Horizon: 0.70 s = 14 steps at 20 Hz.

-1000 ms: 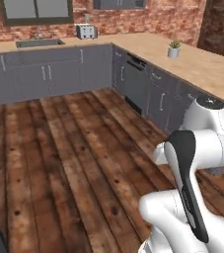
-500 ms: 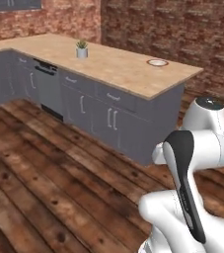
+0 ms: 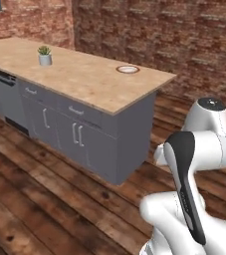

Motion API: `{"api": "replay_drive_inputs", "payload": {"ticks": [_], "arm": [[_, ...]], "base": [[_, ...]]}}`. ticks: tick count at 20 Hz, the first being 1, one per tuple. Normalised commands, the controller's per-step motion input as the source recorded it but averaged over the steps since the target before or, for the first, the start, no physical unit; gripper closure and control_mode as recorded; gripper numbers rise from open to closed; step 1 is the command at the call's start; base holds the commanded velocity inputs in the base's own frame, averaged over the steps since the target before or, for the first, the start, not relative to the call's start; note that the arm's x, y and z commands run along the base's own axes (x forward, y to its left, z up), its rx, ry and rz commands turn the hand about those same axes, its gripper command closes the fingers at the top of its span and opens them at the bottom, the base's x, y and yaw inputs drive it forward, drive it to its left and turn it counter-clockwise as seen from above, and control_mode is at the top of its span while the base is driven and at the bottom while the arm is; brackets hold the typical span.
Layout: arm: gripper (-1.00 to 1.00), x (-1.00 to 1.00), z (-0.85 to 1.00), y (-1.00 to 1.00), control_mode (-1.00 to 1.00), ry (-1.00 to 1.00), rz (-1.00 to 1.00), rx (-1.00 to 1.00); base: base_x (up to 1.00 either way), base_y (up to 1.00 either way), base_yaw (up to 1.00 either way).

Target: Retrieve the butter from the fridge and place it on a plate on the dining table. Then retrieve the butter knife by the fridge and place it near the plate.

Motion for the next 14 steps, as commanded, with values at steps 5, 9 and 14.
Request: {"api": "replay_drive_inputs", "payload": {"ticks": [5,9,14], "arm": [[1.00,0.00,0.00,0.00,1.00,0.00,0.00,0.00],[1.00,0.00,0.00,0.00,1.00,0.00,0.00,0.00],[1.00,0.00,0.00,0.00,1.00,0.00,0.00,0.00]], "base": [[0.94,-1.00,0.14],[0.72,-1.00,0.19],[0.77,-1.00,0.27]]}}
